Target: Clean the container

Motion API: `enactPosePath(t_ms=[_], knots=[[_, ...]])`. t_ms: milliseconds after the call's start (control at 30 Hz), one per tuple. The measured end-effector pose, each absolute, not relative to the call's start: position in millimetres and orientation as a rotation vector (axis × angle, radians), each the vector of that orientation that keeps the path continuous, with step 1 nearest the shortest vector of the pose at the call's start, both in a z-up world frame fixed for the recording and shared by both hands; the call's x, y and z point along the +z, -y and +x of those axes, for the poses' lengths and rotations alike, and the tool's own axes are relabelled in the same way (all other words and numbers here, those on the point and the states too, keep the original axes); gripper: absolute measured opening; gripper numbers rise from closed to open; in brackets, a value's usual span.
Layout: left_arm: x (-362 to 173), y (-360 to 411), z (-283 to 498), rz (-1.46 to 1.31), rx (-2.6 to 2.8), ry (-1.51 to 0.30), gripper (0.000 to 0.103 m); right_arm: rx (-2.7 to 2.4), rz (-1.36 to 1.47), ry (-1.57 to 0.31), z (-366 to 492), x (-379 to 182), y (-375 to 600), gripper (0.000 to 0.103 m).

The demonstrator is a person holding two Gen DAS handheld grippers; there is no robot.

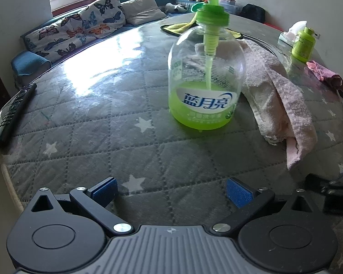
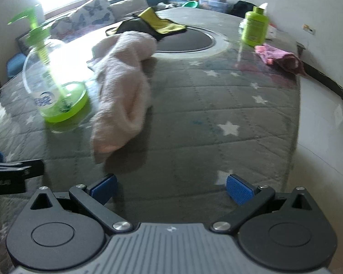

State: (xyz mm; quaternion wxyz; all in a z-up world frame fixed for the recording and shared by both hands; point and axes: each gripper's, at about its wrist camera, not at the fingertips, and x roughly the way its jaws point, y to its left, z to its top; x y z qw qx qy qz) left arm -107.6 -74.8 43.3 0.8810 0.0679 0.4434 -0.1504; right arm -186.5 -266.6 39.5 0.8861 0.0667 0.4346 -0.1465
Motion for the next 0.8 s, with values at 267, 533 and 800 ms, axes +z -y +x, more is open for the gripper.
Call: enactPosePath(t_ms=[267,533,800], knots=[[41,50,-88,0.097,-0.229,-0.907,0.103,-0.415,0.180,-0.867,-185,37,297,0.103],[38,25,-54,0.063,-0.149,-0.858,0.103,-0.508,0.217,-0.821,-159,33,328,0.103],[34,13,-22,0.047,-0.107,-0.796,0.103,-0.560,0.231,-0.796,-123,31,346,0.103]])
